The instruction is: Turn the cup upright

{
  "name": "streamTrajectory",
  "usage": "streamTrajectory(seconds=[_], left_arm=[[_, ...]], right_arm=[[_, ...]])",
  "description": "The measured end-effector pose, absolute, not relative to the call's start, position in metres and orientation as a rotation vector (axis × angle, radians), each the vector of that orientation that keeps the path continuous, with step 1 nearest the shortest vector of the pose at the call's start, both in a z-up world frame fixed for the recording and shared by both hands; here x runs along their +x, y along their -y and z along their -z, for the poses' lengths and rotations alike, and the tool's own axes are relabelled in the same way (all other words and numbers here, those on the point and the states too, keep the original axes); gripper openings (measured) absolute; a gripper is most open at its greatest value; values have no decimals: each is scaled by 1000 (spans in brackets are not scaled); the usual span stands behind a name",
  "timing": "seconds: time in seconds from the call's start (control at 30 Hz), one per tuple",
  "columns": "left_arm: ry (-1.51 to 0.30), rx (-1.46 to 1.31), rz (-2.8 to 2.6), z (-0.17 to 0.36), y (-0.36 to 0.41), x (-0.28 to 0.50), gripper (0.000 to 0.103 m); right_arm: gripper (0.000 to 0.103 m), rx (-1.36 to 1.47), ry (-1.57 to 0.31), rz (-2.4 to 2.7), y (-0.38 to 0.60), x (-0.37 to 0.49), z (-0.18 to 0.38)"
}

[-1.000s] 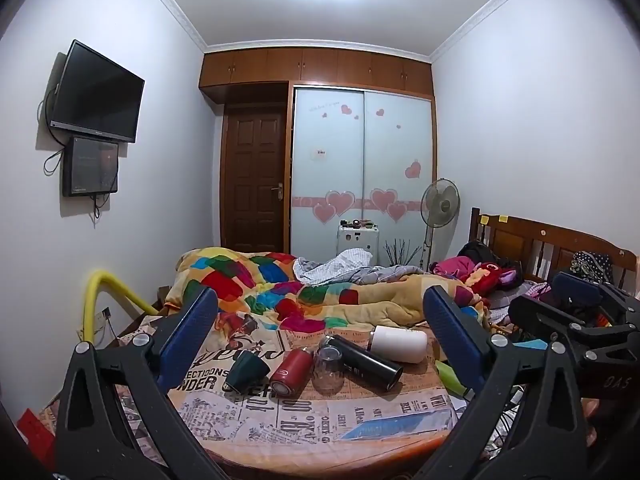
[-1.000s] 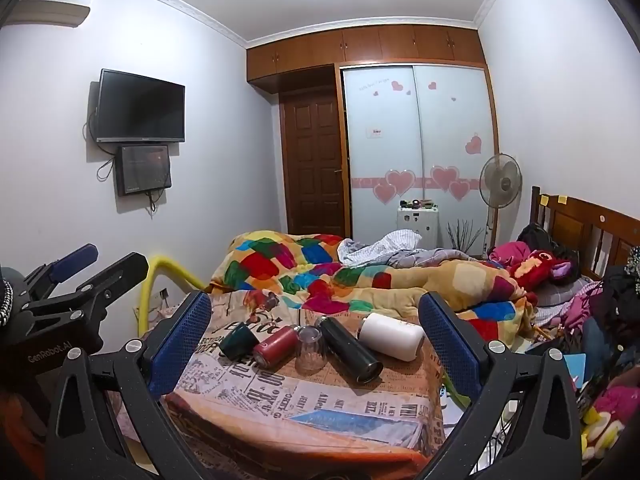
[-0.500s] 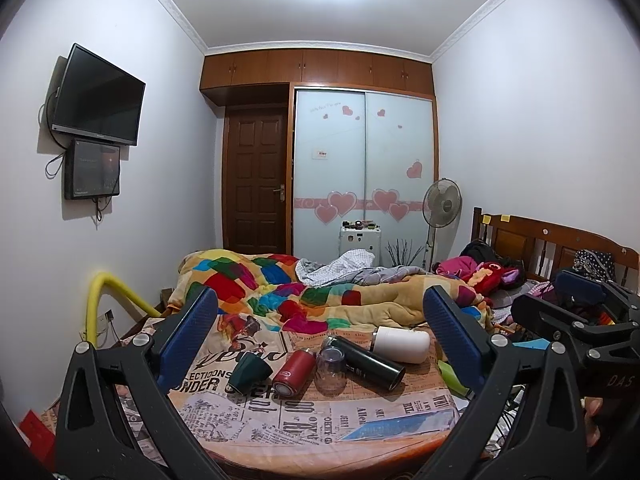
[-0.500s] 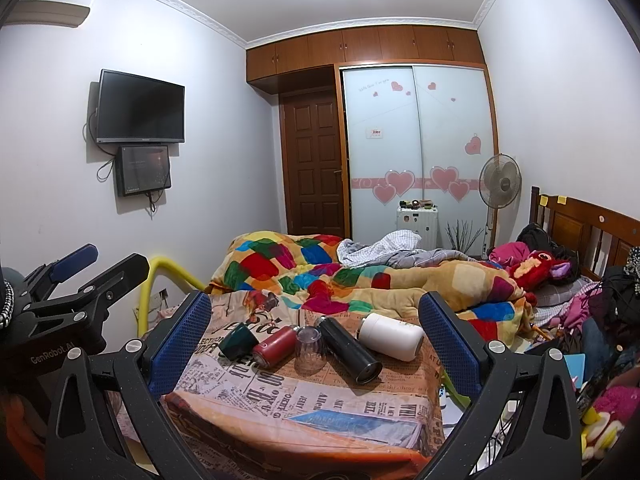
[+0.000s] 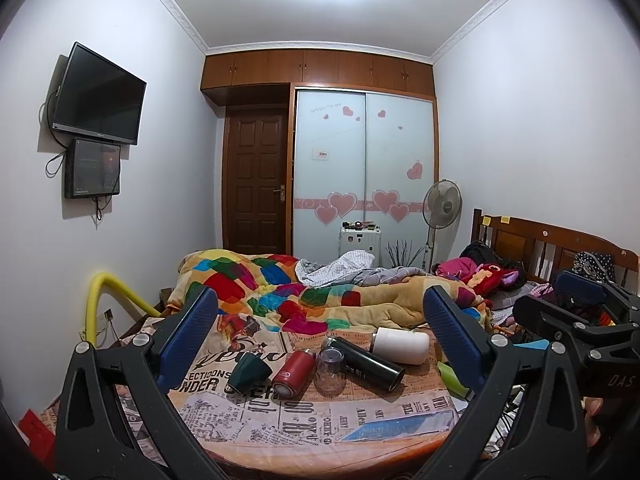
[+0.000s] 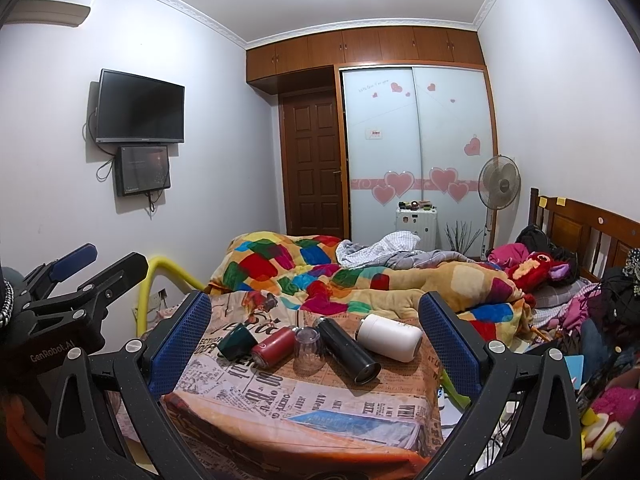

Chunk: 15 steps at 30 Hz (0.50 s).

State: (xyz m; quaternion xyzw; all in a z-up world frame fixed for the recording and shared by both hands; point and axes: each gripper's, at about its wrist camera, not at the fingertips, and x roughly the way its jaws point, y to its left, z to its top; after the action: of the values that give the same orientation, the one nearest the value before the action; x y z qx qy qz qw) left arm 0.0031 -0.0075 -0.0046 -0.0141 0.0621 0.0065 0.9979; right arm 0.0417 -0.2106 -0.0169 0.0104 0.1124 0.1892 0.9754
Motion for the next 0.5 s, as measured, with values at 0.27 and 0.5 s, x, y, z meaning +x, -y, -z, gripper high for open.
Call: streamTrajectory(seconds=[0.27, 0.5], left_arm=[[-124, -30, -14, 4, 6, 3, 103], [-125, -30, -14, 4, 7, 3, 103]], right_arm=[[103, 18, -226, -381, 210, 42, 16], [103, 19, -225, -381, 209, 41, 15]])
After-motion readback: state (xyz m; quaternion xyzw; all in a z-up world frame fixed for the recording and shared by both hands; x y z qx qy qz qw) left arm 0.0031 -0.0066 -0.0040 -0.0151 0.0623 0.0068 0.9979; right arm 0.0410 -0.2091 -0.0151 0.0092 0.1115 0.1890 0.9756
